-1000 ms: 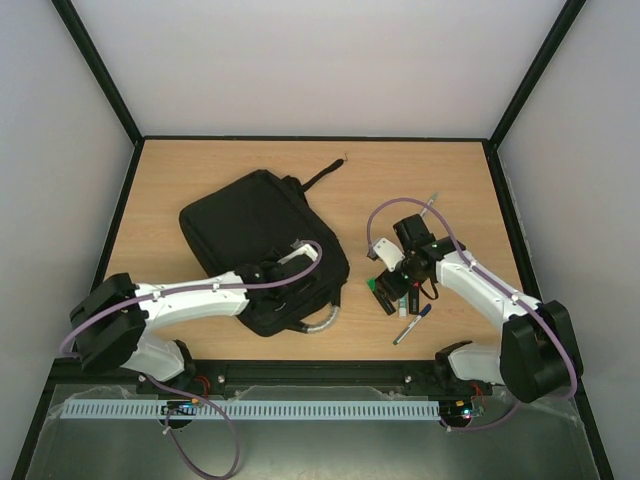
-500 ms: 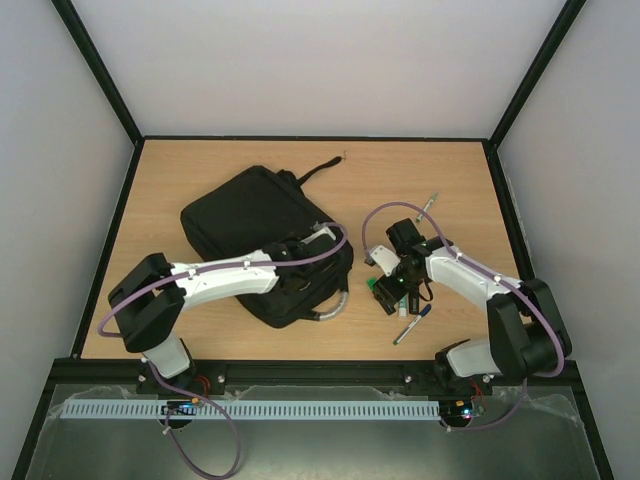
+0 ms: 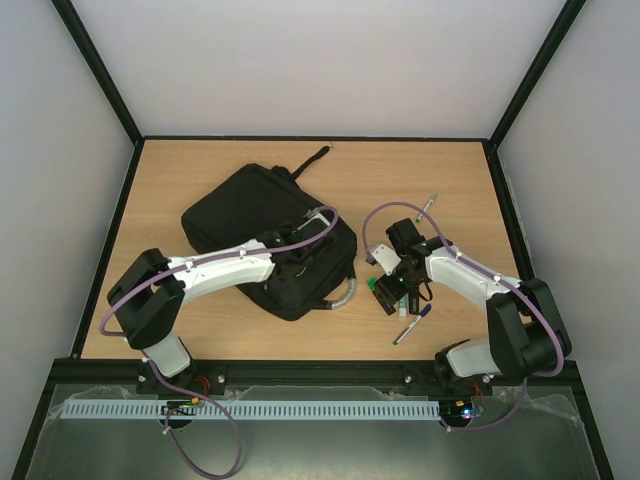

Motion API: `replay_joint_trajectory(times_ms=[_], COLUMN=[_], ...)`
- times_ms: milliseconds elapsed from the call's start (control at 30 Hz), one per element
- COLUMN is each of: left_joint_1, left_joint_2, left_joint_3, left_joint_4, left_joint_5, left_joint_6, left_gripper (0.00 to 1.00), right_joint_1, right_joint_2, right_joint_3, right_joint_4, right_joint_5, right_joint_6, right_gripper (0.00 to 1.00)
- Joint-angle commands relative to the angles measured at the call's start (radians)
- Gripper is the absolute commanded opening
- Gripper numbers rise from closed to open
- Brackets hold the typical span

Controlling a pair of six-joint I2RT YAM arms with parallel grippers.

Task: Pack the student bag
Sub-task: Pick up the stationery from the center of the board.

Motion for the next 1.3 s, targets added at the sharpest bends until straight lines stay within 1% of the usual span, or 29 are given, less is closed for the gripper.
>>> replay_joint_trajectory(times_ms=[0,100,200,300,367,533,600,667,833,867,1033,1200,1267], left_joint_1=[-0.006,-0.01,-0.017,-0.018,-0.018,-0.017,-0.016,-0.015,0.001,0.007,0.031,0.038,0.041], left_joint_2=[-0.024,-0.045,-0.055,-0.054,-0.05,-0.035,-0.025,-0.014,-0.003,-0.005,-0.034,-0.062,-0.073], left_joint_3=[-0.056,-0.095,-0.122,-0.13,-0.117,-0.047,-0.02,0.007,0.032,0.029,0.001,-0.024,-0.036], left_joint_4=[-0.079,-0.078,-0.076,-0.06,-0.047,-0.025,-0.022,-0.021,0.001,0.006,0.032,0.052,0.06], left_joint_5=[-0.017,-0.005,-0.053,-0.122,-0.135,-0.109,-0.101,-0.097,-0.08,-0.071,-0.025,-0.014,-0.013], left_joint_6=[-0.042,-0.062,-0.073,-0.074,-0.069,-0.042,-0.032,-0.022,-0.016,-0.019,-0.037,-0.041,-0.047], left_gripper=[0.49,0.5,0.49,0.4,0.32,0.17,0.1,0.03,0.03,0.03,0.02,0.02,0.02], right_joint_1=[0.005,0.004,0.006,0.006,0.007,0.017,0.022,0.029,0.048,0.051,0.052,0.052,0.052], right_joint_2=[-0.011,-0.015,-0.008,0.004,0.009,0.027,0.041,0.055,0.067,0.071,0.085,0.108,0.102], right_joint_3=[0.021,0.016,0.011,0.005,0.0,-0.014,-0.019,-0.024,-0.03,-0.032,-0.038,0.017,0.057], right_joint_4=[-0.031,-0.032,-0.042,-0.048,-0.045,-0.039,-0.039,-0.041,-0.045,-0.044,-0.008,-0.014,-0.035], right_joint_5=[-0.01,-0.014,-0.012,-0.011,-0.014,0.013,0.022,0.024,0.033,0.04,0.101,0.123,0.121], right_joint_6=[0.016,0.016,0.009,0.005,0.004,0.006,0.006,0.004,-0.001,-0.001,0.027,0.047,0.049], right_gripper=[0.62,0.62,0.63,0.63,0.63,0.63,0.63,0.61,0.57,0.55,0.38,0.26,0.24])
